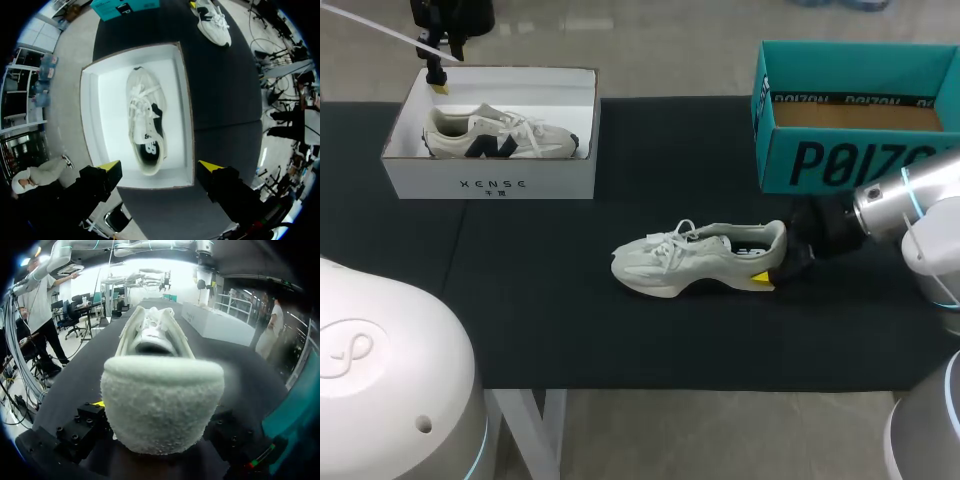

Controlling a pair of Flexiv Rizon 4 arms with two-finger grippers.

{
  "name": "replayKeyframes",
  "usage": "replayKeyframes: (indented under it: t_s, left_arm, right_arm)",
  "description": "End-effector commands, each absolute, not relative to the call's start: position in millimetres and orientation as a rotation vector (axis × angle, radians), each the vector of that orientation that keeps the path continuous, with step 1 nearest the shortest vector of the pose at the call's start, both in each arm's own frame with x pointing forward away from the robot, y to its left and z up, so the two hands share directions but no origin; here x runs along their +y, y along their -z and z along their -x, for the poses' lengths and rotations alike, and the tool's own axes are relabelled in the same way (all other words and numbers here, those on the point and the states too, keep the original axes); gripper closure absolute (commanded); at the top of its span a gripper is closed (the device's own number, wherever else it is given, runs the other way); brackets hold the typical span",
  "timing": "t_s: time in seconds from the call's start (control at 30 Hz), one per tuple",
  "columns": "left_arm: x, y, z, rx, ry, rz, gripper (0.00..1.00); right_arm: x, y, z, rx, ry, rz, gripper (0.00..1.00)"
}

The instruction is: Take the shoe out of the shoebox, open the shoe tongue, remove and reinsert the insole, then place the shoe into the shoebox

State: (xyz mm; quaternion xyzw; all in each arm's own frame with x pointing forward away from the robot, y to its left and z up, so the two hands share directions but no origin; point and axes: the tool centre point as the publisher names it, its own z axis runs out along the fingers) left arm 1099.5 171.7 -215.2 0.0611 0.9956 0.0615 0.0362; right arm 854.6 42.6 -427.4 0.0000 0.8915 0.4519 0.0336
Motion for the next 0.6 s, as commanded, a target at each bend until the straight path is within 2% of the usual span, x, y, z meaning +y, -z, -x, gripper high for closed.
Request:
replayKeyframes:
  t_s: [0.03,0.27,0.5,0.6]
  left_arm:
    - [171.9,215.7,-1098.5,3.055,-0.189,-0.188,0.00]
    - [129.0,221.9,-1080.8,3.041,-0.151,-0.153,0.00]
    - [94.5,218.5,-1065.1,3.048,-0.147,0.238,0.00]
    - [87.4,217.7,-1063.4,3.048,-0.083,0.169,0.00]
  right_arm:
    - [46.0,431.7,-855.1,2.744,-1.384,0.000,1.00]
    - [46.0,431.7,-855.1,2.744,-1.384,0.000,1.00]
    - [46.0,431.7,-855.1,2.744,-1.384,0.000,1.00]
    - [46.0,431.7,-855.1,2.744,-1.384,0.000,1.00]
